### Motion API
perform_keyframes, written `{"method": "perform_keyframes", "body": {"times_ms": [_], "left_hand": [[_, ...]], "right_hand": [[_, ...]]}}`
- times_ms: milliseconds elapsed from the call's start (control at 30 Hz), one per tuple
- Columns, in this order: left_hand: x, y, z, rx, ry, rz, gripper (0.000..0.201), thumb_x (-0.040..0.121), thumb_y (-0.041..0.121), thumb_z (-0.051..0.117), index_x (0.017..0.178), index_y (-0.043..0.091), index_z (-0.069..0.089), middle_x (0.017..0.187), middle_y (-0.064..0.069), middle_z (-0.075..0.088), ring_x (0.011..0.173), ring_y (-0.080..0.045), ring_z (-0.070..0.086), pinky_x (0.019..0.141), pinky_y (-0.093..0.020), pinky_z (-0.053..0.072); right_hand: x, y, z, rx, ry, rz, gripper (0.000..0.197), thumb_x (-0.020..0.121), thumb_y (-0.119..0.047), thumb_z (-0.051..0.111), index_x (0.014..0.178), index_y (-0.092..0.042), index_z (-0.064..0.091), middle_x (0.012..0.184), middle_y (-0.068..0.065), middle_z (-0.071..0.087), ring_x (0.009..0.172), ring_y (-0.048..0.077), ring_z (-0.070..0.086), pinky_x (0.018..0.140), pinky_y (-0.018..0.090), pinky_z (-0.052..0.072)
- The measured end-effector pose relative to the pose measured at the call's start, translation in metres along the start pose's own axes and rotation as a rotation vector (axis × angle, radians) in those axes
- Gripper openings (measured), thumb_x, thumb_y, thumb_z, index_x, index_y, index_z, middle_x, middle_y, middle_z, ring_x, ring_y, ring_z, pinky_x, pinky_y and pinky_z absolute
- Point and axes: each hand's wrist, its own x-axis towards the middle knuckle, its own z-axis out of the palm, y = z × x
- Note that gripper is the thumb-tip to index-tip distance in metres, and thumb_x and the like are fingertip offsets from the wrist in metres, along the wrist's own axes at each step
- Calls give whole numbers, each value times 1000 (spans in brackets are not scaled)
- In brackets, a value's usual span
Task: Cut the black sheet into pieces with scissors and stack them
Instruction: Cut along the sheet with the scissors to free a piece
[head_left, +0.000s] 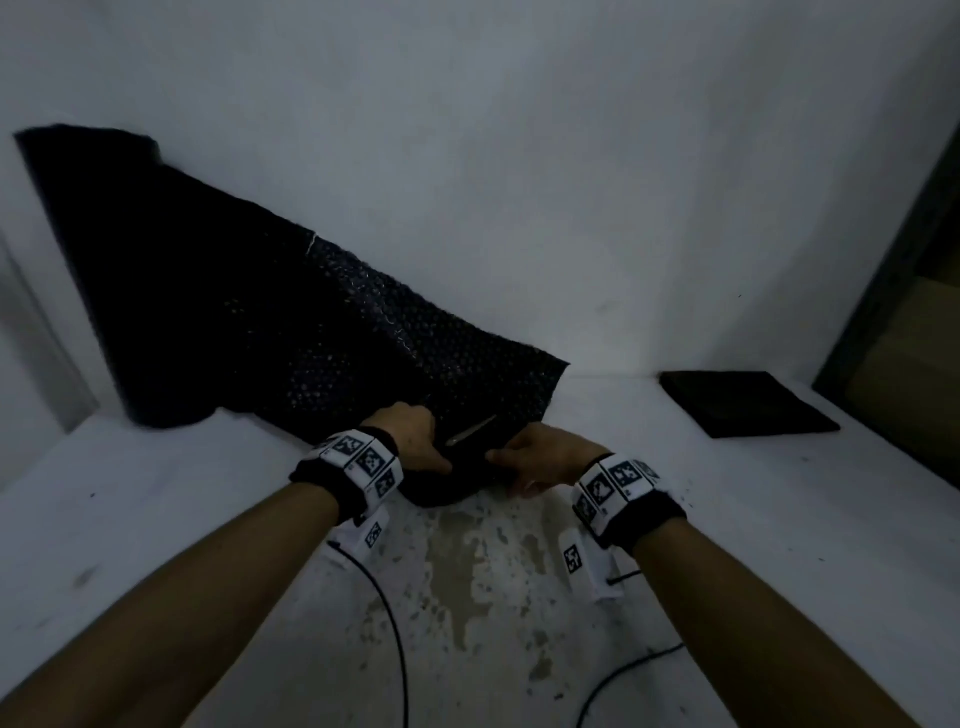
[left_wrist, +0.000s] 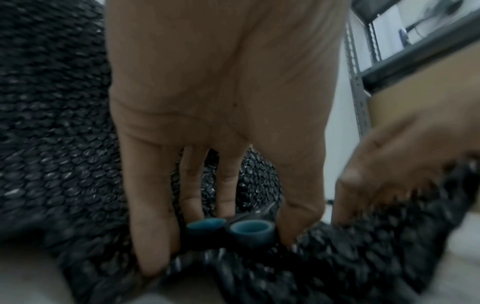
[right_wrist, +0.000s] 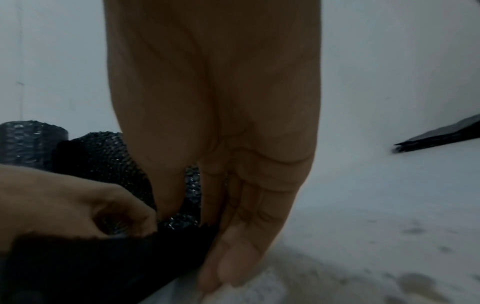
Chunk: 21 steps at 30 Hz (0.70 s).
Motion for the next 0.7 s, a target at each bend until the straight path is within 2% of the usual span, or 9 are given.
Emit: {"method": "perform_keyframes", "body": {"times_ms": [67, 167, 267, 333, 400, 467, 533, 600, 700], "left_hand": [[-4, -3, -1, -81, 14, 9, 45, 79, 52, 76, 96, 13, 62, 99, -4, 63, 84, -22, 63, 57, -29, 52], [-11, -10, -6, -287, -18, 7, 35, 82, 41, 78, 95, 13, 61, 91, -4, 64, 76, -20, 63, 66, -34, 59], [-13, -19, -12, -342, -6, 69, 24, 84, 39, 75, 88, 17, 67, 78, 0, 67, 68, -14, 64, 61, -28, 57], [-16, -21, -13, -392, 26, 114, 17, 87, 34, 73, 84, 18, 67, 79, -3, 69, 67, -15, 67, 59, -27, 56], [-17, -19, -12, -427, 99, 158, 16, 90, 28, 71, 87, 12, 67, 85, -9, 70, 71, -18, 70, 61, -28, 59], [-17, -18, -8, -392, 170, 193, 16, 92, 26, 69, 87, 11, 67, 91, -9, 69, 75, -17, 69, 61, -24, 57], [-14, -18, -3, -285, 174, 209, 17, 92, 31, 68, 85, 16, 67, 94, -7, 68, 82, -19, 66, 69, -28, 55], [-15, -18, 3, -230, 91, 194, 14, 94, 34, 65, 85, 23, 67, 91, -3, 67, 82, -19, 65, 67, -27, 53], [-21, -11, 6, -196, -18, 199, 20, 96, 36, 62, 106, 19, 69, 103, -3, 66, 83, -17, 65, 66, -25, 56]], "right_hand": [[0, 6, -3, -42, 54, -18, 39, 96, -42, 63, 99, -5, 75, 88, 10, 76, 84, 23, 74, 80, 34, 62], [-3, 16, -10, -92, 95, -13, 32, 93, -37, 68, 92, -6, 77, 81, 7, 76, 77, 18, 74, 74, 29, 62], [-8, 29, -16, -60, 119, 3, 28, 88, -35, 75, 93, -7, 78, 84, 8, 77, 78, 17, 74, 73, 26, 61], [-12, 37, -19, -47, 169, 16, 25, 84, -32, 80, 91, -8, 79, 83, 7, 77, 74, 13, 72, 74, 24, 61], [-16, 45, -23, -84, 203, 17, 19, 81, -29, 82, 88, -12, 80, 83, 5, 77, 74, 11, 71, 74, 22, 59], [-21, 52, -27, -130, 231, 16, 12, 80, -24, 82, 88, -15, 81, 85, 4, 77, 79, 13, 72, 71, 19, 57], [-25, 58, -32, -170, 246, 28, 14, 78, -22, 83, 91, -16, 81, 85, 2, 75, 82, 14, 70, 71, 20, 55], [-30, 65, -39, -216, 237, 51, 21, 76, -23, 83, 96, -18, 80, 90, -1, 70, 91, 15, 66, 74, 21, 51], [-38, 76, -50, -254, 212, 95, 30, 76, -20, 81, 105, -22, 77, 109, 1, 66, 108, 20, 61, 87, 25, 50]]}}
